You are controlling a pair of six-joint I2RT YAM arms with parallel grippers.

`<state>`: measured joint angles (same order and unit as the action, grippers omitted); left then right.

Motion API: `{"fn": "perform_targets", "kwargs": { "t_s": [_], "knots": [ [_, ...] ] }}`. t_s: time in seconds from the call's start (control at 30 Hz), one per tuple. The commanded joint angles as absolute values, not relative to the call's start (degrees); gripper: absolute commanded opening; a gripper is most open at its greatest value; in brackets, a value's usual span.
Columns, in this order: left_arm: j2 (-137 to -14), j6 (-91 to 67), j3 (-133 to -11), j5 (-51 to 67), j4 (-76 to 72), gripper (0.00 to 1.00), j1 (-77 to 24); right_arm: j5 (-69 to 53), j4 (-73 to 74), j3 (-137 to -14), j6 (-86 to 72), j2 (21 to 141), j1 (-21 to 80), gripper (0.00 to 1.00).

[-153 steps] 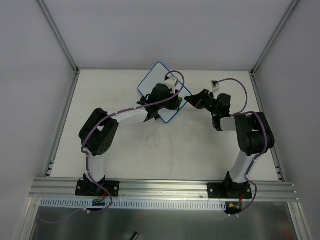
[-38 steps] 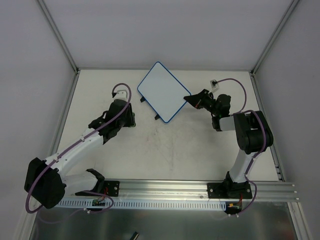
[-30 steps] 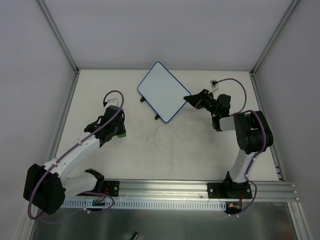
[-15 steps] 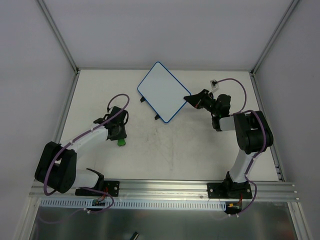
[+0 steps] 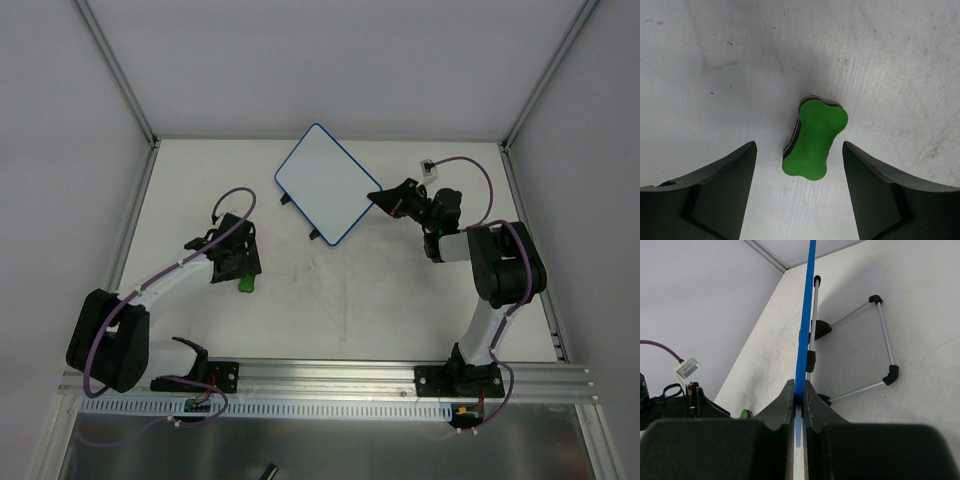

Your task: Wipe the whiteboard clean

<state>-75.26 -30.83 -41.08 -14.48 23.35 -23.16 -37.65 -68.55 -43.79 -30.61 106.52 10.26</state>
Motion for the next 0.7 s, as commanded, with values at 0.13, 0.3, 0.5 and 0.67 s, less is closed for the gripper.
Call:
{"fn": "perform_targets", "kwargs": {
  "t_s": [0.13, 0.3, 0.5, 0.67],
  "knots": [
    [-58.6, -32.3, -37.1, -17.8, 22.0, 0.91, -22.9, -40.4, -71.3, -44.3, -28.5, 104.9, 10.9, 0.0],
    [-47.2, -32.9, -30.3, -17.8, 18.1, 0.98, -22.9, -40.3, -71.2, -44.4, -28.5, 104.9, 10.9, 0.07],
    [-43.0, -33.9, -25.4, -17.0, 15.1, 0.99, -22.9, -40.3, -71.2, -44.2, -28.5, 104.9, 10.6, 0.19],
    [-43.2, -34.5, -24.2, -16.8, 13.2, 0.99, -22.9, -40.3, -71.2, -44.2, -28.4, 105.0, 10.6, 0.25]
  ]
}}
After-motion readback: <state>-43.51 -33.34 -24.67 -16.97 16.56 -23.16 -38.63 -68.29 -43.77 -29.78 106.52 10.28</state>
